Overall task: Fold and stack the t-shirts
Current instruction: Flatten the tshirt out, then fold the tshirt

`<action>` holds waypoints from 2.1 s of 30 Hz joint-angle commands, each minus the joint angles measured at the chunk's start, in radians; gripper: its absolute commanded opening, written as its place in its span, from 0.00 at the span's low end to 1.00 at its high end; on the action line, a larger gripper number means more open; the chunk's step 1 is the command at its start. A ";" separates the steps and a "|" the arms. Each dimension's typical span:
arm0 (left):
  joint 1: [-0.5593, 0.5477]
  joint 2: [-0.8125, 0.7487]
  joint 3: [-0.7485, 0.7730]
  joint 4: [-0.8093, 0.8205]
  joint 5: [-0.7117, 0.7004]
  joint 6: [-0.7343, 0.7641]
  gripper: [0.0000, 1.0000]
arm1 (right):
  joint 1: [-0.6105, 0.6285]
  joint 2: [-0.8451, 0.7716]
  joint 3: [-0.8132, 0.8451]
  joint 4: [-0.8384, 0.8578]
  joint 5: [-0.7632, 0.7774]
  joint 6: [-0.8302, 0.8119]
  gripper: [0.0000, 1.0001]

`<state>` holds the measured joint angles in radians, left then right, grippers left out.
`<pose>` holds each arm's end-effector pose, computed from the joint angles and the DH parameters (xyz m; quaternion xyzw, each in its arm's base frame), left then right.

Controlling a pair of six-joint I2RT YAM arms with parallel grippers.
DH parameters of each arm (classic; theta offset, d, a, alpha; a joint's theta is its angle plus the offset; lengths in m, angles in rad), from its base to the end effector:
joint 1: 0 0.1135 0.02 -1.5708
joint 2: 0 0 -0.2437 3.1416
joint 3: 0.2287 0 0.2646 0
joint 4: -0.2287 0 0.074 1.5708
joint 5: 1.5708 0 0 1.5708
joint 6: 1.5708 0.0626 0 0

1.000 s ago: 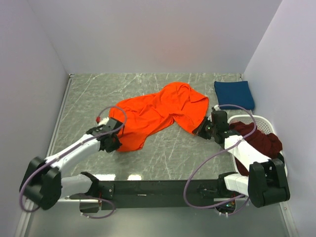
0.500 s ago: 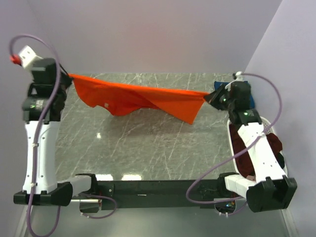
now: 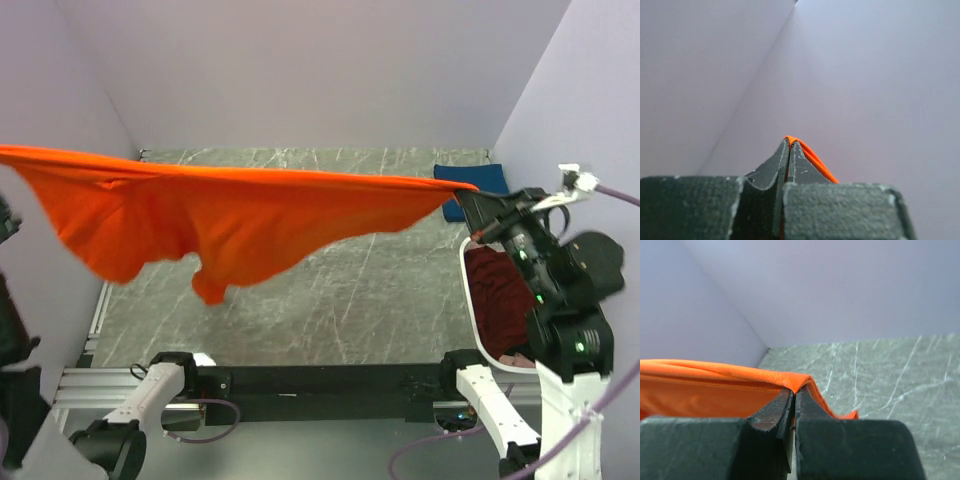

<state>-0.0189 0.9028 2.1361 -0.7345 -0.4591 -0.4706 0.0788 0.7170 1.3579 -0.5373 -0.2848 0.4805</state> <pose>0.0126 0.0275 0.6301 -0.3020 0.4409 -0.0901 0.8404 0.1385 0.0286 0.4897 0.0289 0.6705 0.2943 0.6805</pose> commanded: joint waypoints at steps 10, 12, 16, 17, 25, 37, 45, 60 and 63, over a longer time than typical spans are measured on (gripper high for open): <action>0.016 0.087 -0.437 0.235 0.198 0.098 0.01 | -0.016 0.116 -0.113 -0.087 0.107 -0.083 0.00; 0.016 0.110 -0.615 0.321 0.261 0.096 0.01 | -0.014 0.151 -0.195 -0.017 0.121 -0.083 0.00; 0.016 0.217 -0.810 0.501 0.361 0.096 0.04 | -0.016 0.339 -0.305 0.130 0.134 -0.089 0.00; 0.016 0.284 -0.832 0.550 0.376 0.096 0.04 | -0.017 0.382 -0.321 0.201 0.133 -0.098 0.00; 0.016 0.735 -0.773 0.666 0.534 0.064 0.01 | -0.074 0.888 -0.274 0.457 0.081 -0.092 0.00; 0.014 1.160 -0.438 0.618 0.635 -0.002 0.01 | -0.183 1.360 0.153 0.335 -0.108 -0.063 0.00; 0.013 1.177 -0.397 0.567 0.619 -0.036 0.01 | -0.217 1.450 0.273 0.303 -0.215 -0.016 0.00; 0.002 0.903 -0.623 0.416 0.599 -0.128 0.01 | -0.218 1.325 0.222 0.209 -0.198 -0.023 0.00; -0.001 0.852 -0.660 0.374 0.586 -0.154 0.01 | -0.217 1.300 0.210 0.186 -0.192 -0.031 0.00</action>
<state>-0.0135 1.8294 1.5017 -0.3214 0.1345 -0.5861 -0.1356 2.1101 1.5776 -0.3222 -0.4915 0.4633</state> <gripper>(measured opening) 0.015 0.015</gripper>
